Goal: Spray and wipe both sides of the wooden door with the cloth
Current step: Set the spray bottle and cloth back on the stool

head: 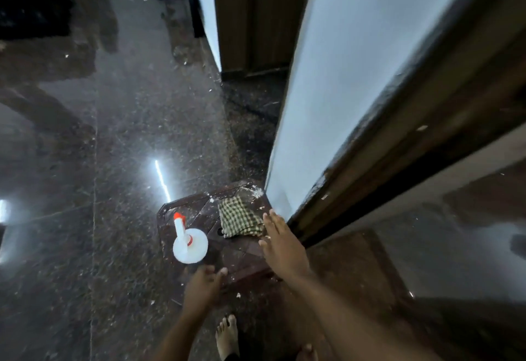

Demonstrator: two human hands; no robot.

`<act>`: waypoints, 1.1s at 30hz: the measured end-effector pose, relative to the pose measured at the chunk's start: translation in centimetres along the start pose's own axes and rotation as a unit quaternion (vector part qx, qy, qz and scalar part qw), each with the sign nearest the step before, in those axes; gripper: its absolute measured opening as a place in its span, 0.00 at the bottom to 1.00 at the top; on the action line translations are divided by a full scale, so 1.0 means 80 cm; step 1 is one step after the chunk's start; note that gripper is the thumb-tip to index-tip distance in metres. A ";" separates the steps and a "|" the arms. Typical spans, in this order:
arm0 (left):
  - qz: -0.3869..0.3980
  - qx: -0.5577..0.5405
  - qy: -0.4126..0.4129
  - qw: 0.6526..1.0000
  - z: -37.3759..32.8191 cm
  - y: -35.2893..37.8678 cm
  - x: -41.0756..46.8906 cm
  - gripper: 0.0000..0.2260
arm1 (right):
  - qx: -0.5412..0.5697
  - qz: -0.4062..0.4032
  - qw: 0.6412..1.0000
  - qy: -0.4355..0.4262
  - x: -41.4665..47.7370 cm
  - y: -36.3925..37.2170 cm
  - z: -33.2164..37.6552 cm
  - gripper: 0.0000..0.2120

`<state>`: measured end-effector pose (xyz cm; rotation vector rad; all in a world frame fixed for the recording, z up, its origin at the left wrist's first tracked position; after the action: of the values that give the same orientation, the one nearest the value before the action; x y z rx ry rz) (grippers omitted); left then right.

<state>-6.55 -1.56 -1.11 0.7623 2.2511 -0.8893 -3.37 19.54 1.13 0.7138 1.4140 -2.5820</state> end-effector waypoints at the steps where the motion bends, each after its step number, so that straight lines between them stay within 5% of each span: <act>1: 0.000 0.028 0.027 0.999 -0.020 0.010 -0.013 0.10 | 0.010 -0.012 1.000 0.002 -0.022 -0.011 -0.005 0.29; 10: -0.045 0.237 0.317 0.917 -0.254 0.145 -0.124 0.07 | 0.058 -0.125 0.989 0.051 -0.229 -0.117 -0.125 0.25; 23: 0.011 0.264 0.446 0.855 -0.544 0.409 -0.230 0.10 | 0.051 -0.336 0.921 0.189 -0.462 -0.253 -0.364 0.24; 33: -0.017 0.354 0.521 0.777 -0.868 0.616 -0.242 0.21 | 0.055 -0.342 0.891 0.294 -0.554 -0.385 -0.548 0.24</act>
<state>18.29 74.22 34.42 1.9485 2.7917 -1.6578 41.32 67.21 24.83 1.3022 1.9930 -3.1454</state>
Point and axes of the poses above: each hand's wrist, its own x-axis towards the middle knuckle, its own y-axis out of the palm, z = x × y, the point moved 3 cm from there along x, towards the middle knuckle, and after that the axes turned 13 degrees about z, right-handed, at the moved point
